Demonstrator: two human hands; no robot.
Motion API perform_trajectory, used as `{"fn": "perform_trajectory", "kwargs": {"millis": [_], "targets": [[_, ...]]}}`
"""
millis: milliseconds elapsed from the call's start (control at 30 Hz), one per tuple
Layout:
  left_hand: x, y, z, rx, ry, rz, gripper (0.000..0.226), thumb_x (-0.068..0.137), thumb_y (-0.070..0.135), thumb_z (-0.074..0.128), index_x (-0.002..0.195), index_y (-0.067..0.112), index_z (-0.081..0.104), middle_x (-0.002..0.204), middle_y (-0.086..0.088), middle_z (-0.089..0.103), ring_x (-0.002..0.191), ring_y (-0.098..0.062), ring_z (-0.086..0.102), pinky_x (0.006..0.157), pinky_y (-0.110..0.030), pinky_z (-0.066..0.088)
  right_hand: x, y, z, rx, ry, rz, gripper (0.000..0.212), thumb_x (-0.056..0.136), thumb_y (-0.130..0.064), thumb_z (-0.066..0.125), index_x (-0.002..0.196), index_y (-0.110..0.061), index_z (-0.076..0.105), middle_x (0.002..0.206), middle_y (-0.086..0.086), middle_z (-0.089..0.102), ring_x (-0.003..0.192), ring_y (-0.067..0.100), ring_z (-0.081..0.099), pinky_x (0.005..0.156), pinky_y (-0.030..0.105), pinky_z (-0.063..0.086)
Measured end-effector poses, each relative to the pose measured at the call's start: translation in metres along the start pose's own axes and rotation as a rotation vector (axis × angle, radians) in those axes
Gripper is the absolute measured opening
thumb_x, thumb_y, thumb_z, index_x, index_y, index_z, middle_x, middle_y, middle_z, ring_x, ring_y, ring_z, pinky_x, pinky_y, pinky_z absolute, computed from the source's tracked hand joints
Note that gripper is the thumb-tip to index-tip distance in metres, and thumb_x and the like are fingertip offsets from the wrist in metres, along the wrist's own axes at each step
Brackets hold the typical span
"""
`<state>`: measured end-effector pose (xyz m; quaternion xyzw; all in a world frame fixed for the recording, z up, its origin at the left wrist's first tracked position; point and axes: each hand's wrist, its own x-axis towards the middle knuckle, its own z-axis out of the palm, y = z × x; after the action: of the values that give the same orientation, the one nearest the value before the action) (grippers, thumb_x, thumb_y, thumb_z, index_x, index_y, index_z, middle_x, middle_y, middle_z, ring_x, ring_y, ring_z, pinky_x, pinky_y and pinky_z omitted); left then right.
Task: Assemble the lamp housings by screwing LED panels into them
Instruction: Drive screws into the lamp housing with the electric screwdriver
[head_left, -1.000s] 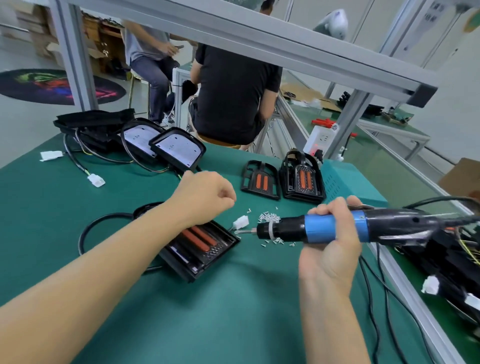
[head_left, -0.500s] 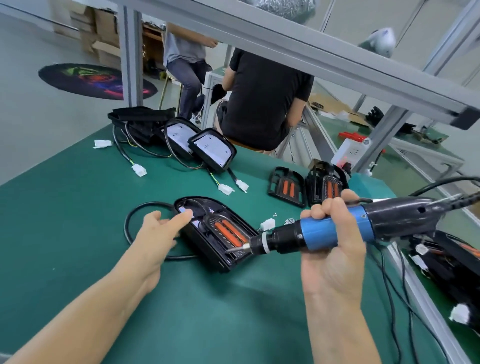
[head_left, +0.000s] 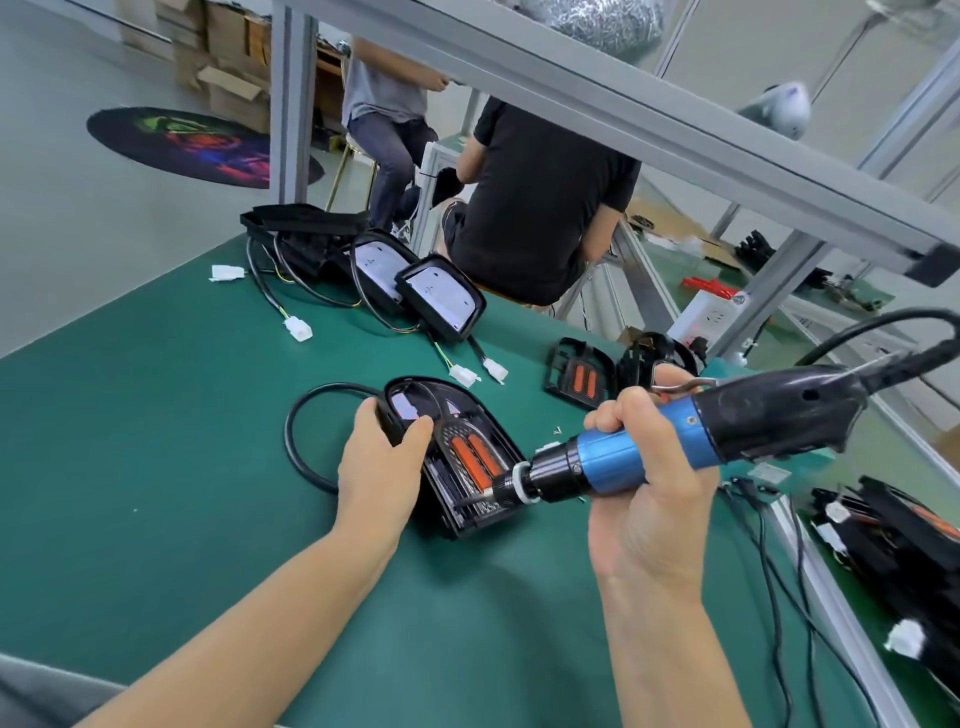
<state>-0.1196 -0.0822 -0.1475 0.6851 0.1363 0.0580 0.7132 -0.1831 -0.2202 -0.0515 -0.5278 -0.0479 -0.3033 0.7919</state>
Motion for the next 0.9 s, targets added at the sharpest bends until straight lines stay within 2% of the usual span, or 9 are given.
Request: {"fn": "perform_trajectory", "kwargs": {"millis": [100,200,333,400,533,667,767,900], "targets": [[-0.003,-0.002,0.000,0.016,0.014,0.028,0.017,0.084,0.035,0.058,0.100,0.036,0.053,0.099,0.019,0.065,0.099,-0.012,0.061,0.091,-0.038,0.046,-0.001,0.001,0.003,-0.018,-0.016,0.009,0.028,0.076,-0.005,0.063,0.098,-0.019,0.053,0.064,-0.005,0.053,0.063,0.015,0.051,0.066,0.026,0.045],[-0.005,-0.001,0.000,0.042,0.029,0.041,0.018,0.087,0.033,0.057,0.103,0.037,0.051,0.098,0.021,0.064,0.099,-0.013,0.060,0.087,-0.035,0.045,-0.003,0.001,0.004,-0.037,-0.030,0.012,0.027,0.076,-0.007,0.065,0.097,-0.020,0.054,0.064,-0.005,0.054,0.064,0.016,0.050,0.067,0.027,0.045],[-0.008,0.000,0.000,0.069,0.048,0.068,0.029,0.089,0.030,0.055,0.118,0.028,0.052,0.106,0.012,0.065,0.102,-0.016,0.059,0.090,-0.035,0.044,-0.004,0.001,0.006,-0.055,-0.036,0.009,0.025,0.075,-0.007,0.065,0.091,-0.026,0.059,0.066,-0.004,0.053,0.065,0.017,0.051,0.067,0.028,0.044],[-0.009,0.001,0.000,0.094,0.056,0.089,0.028,0.090,0.030,0.054,0.118,0.027,0.052,0.104,0.011,0.066,0.100,-0.018,0.059,0.087,-0.035,0.044,-0.004,0.001,0.008,-0.069,-0.053,0.004,0.028,0.075,-0.006,0.065,0.084,-0.032,0.063,0.066,-0.003,0.053,0.065,0.018,0.051,0.066,0.027,0.045],[-0.013,0.002,0.001,0.184,0.077,0.143,0.032,0.094,0.027,0.050,0.125,0.022,0.050,0.107,0.003,0.066,0.101,-0.027,0.057,0.089,-0.038,0.044,-0.008,0.003,0.012,-0.082,-0.097,-0.001,0.033,0.073,-0.003,0.065,0.080,-0.035,0.067,0.066,0.003,0.053,0.064,0.018,0.052,0.064,0.025,0.048],[-0.016,0.002,0.004,0.247,0.112,0.187,0.019,0.095,0.020,0.045,0.113,0.020,0.052,0.093,0.001,0.063,0.089,-0.031,0.055,0.076,-0.035,0.040,-0.013,0.004,0.013,-0.094,-0.113,-0.010,0.034,0.074,-0.001,0.065,0.082,-0.034,0.066,0.066,0.004,0.054,0.065,0.015,0.054,0.063,0.021,0.048],[-0.015,0.001,0.004,0.266,0.116,0.193,0.017,0.093,0.019,0.045,0.107,0.021,0.053,0.088,0.001,0.063,0.084,-0.031,0.053,0.075,-0.036,0.041,-0.015,0.003,0.012,-0.102,-0.108,-0.015,0.029,0.075,0.001,0.063,0.093,-0.020,0.057,0.066,0.004,0.054,0.064,0.015,0.054,0.062,0.021,0.048],[-0.015,0.000,0.006,0.318,0.114,0.187,0.019,0.090,0.019,0.044,0.106,0.025,0.053,0.083,0.001,0.062,0.080,-0.031,0.053,0.072,-0.036,0.041,-0.016,0.005,0.013,-0.107,-0.117,-0.017,0.029,0.075,0.001,0.062,0.096,-0.018,0.054,0.064,0.003,0.054,0.064,0.016,0.054,0.064,0.021,0.048]]}}
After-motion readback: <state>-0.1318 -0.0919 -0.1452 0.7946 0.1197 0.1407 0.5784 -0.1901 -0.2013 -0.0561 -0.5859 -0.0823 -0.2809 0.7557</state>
